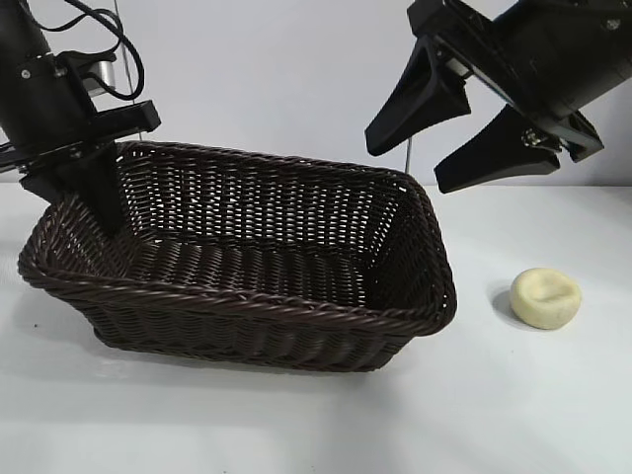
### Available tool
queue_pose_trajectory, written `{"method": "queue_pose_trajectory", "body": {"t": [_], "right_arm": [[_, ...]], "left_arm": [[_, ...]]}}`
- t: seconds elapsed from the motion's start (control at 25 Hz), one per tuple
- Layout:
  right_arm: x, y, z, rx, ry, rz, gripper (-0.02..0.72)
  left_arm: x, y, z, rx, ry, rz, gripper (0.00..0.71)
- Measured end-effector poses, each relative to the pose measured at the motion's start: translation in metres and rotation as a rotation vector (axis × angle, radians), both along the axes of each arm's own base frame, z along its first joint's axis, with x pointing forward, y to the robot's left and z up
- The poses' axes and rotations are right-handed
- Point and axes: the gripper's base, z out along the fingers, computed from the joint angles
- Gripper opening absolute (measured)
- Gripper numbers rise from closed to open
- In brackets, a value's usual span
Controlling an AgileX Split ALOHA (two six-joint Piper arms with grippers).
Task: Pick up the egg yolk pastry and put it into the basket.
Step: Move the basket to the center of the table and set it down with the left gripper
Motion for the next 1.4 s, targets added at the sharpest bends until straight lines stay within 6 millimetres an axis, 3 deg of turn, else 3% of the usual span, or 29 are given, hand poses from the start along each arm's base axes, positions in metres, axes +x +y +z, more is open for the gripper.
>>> {"method": "queue_pose_trajectory", "body": {"t": [0.2, 0.48, 0.76, 0.84, 0.96, 1.04, 1.16, 1.4], "right_arm": [[0.000, 0.000, 0.000, 0.000, 0.000, 0.000, 0.517], [0.000, 0.000, 0.000, -0.004, -0.001, 0.002, 0.517], [0.000, 0.000, 0.000, -0.006, -0.001, 0.004, 0.517], [0.000, 0.000, 0.000, -0.006, -0.001, 0.004, 0.517], [0.000, 0.000, 0.000, -0.006, -0.001, 0.004, 0.517], [0.000, 0.000, 0.000, -0.006, -0.001, 0.004, 0.517], [0.000, 0.000, 0.000, -0.006, -0.001, 0.004, 0.517], [0.000, 0.000, 0.000, -0.006, -0.001, 0.004, 0.517]], "left_arm": [[0.003, -0.004, -0.008, -0.038, 0.015, 0.025, 0.098], [0.010, -0.005, -0.049, -0.025, 0.092, -0.001, 0.098], [0.014, -0.006, -0.050, -0.030, 0.083, -0.010, 0.112], [0.017, -0.007, -0.045, -0.036, 0.070, -0.013, 0.195], [0.024, -0.010, -0.032, -0.050, 0.045, -0.025, 0.433], [0.028, -0.010, -0.022, -0.051, 0.032, -0.041, 0.520], [0.033, -0.010, -0.006, -0.035, 0.009, -0.072, 0.565], [0.042, -0.005, 0.025, 0.029, -0.103, -0.096, 0.579]]}}
